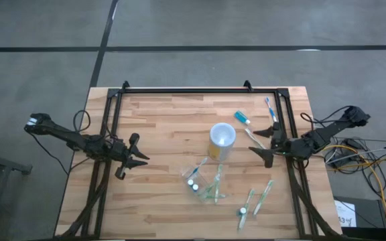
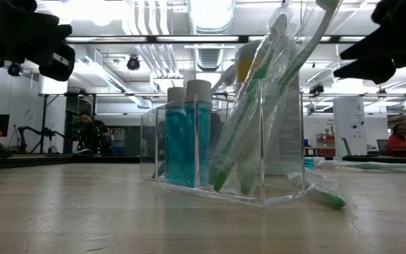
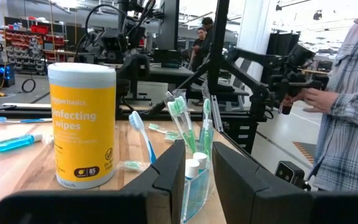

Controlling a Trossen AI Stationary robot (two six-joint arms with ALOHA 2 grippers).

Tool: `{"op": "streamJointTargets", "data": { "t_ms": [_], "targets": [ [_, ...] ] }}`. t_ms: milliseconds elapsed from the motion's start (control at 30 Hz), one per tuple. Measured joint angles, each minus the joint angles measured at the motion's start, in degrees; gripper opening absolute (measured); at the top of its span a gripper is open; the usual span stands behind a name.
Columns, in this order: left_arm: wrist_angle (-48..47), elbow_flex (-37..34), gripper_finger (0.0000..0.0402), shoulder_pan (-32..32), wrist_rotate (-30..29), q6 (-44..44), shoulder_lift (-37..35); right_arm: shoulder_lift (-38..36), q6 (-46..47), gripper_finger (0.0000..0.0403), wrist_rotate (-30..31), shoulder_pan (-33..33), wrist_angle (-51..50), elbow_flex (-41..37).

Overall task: Pick & Place toothbrushing station
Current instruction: Move the yellow disinfectant wipes to the top center of the table

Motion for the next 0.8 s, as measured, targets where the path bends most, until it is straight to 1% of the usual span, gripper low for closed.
{"op": "streamJointTargets", "data": {
  "t_ms": [100,300,400,600,800],
  "targets": [
    [0.01,0.0,0.0085,0.0,0.0,0.0,0.0,5.61,2.07,0.0354,-2.78,-2.48,0.04,2.29],
    [-0.01,0.0,0.0085,0.0,0.0,0.0,0.0,16.51,11.14,0.0354,-4.97,-6.96,3.23,4.38],
    [0.01,0.0,0.0085,0.0,0.0,0.0,0.0,21.78,14.43,0.0354,-5.1,-8.05,7.18,5.13],
    [0.0,0.0,0.0085,0.01,0.0,0.0,0.0,31.74,14.87,0.0354,-4.99,-8.65,14.38,6.42],
    [-0.01,0.0,0.0085,0.0,0.0,0.0,0.0,39.42,15.03,0.0354,-5.02,-8.61,21.28,6.85]
  ]
}}
